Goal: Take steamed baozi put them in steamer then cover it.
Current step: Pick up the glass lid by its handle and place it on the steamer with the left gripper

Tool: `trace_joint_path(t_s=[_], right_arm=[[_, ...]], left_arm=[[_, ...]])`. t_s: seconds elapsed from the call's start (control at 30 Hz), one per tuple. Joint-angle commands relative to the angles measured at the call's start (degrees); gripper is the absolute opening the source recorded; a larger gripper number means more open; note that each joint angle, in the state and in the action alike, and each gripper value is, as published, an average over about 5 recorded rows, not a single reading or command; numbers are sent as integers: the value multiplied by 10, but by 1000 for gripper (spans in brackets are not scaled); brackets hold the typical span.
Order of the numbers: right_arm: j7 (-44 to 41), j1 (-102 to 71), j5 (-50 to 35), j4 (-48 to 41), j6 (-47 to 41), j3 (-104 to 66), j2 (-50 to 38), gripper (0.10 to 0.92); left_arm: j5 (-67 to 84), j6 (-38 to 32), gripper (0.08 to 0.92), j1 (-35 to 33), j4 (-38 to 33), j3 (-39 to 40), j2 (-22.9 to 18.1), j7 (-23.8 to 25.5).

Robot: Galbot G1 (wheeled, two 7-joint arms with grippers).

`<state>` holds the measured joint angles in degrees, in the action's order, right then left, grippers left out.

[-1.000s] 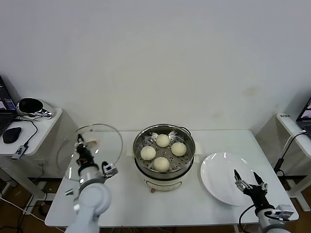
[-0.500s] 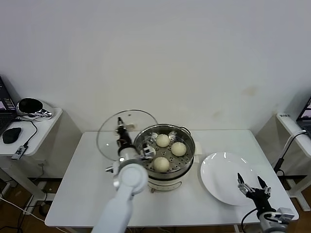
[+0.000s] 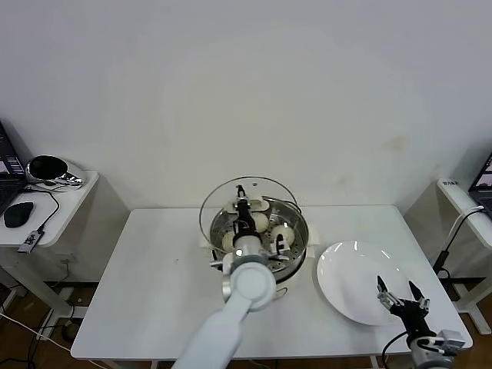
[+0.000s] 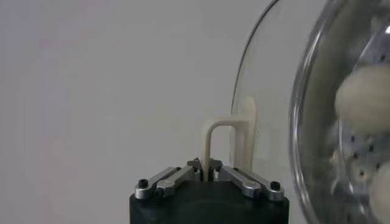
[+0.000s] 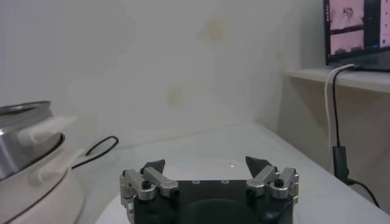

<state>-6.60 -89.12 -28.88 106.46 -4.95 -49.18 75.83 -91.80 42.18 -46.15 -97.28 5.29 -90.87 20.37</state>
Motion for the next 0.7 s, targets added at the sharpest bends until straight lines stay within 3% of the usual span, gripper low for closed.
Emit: trace_joint_path(t_s=[0.03,0.4,0.7], right_arm=[[0,3,3,-2,-2,-4,0,823],[-1,10,1,-2,-3,-13,0,823],[-1,9,5,-6,0,-12,1,823]], left_arm=[[-9,26,140,8,26,50,-12,7],[-32,27,140,0,16,42,-13,57],[-34,27,140,-1,36,34,-13,61]])
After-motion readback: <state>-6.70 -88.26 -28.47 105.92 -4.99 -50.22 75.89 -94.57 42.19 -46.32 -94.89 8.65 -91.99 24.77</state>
